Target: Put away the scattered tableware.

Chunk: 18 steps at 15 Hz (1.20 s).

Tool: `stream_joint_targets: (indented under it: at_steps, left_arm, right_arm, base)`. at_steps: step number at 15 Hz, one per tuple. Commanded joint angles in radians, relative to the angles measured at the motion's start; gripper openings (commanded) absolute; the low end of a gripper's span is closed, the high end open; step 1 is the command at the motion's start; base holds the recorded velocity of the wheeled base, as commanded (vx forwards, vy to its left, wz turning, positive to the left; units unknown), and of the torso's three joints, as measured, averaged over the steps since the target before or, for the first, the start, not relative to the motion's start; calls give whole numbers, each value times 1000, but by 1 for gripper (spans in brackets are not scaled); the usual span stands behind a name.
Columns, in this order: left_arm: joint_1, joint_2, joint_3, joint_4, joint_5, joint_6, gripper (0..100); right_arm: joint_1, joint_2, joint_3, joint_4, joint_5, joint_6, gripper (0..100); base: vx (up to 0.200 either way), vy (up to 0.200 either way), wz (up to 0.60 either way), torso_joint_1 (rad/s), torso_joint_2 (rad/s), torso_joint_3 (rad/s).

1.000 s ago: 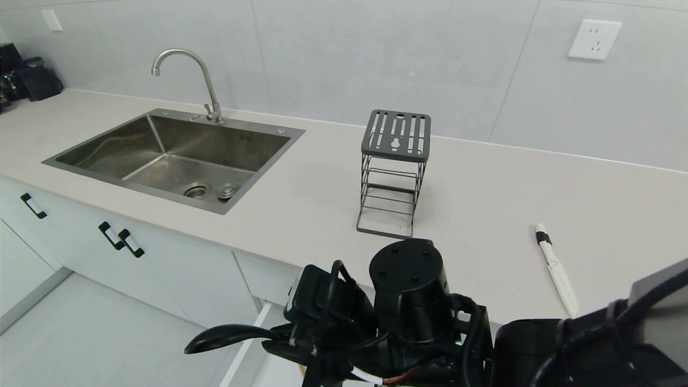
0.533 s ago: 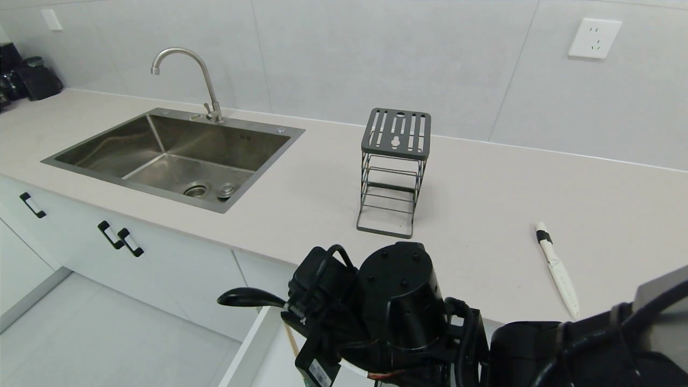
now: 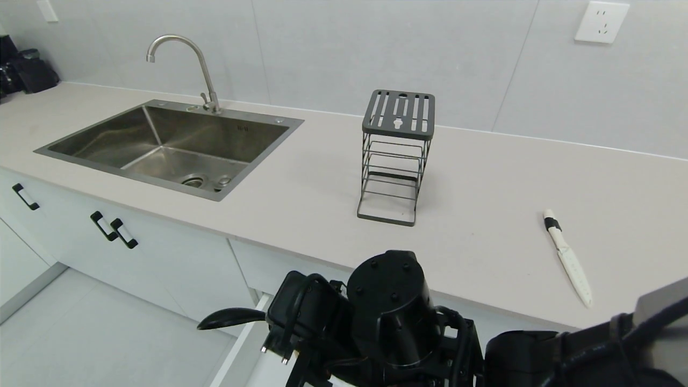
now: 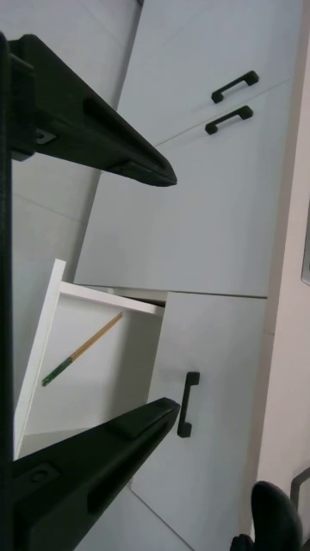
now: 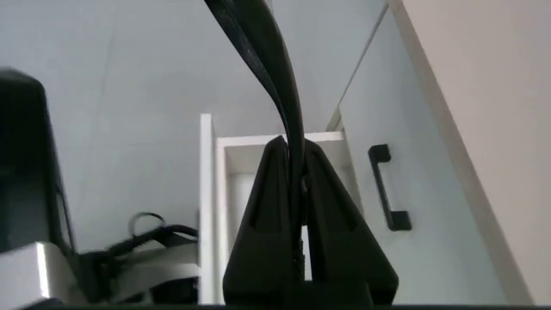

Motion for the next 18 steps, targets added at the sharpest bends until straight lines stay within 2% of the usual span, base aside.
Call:
stream_joint_targets:
  at_steps: [1,10,18]
  left_arm:
    - [-1,1,0,0,0,0,100]
    - [0,1,0,0,0,0,100]
    - [0,1,0,0,0,0,100]
  right_arm:
    - [3,11,-2,0,2,-10,0]
    - [-1,24,-22,-1,0,-13,0]
    - [-4,28,-21,-1,-2,-13,0]
  base:
    - [0,0,0,-41,95,46]
    - [0,0,0,-142,293,139]
    - [0,0,0,-237,458,217]
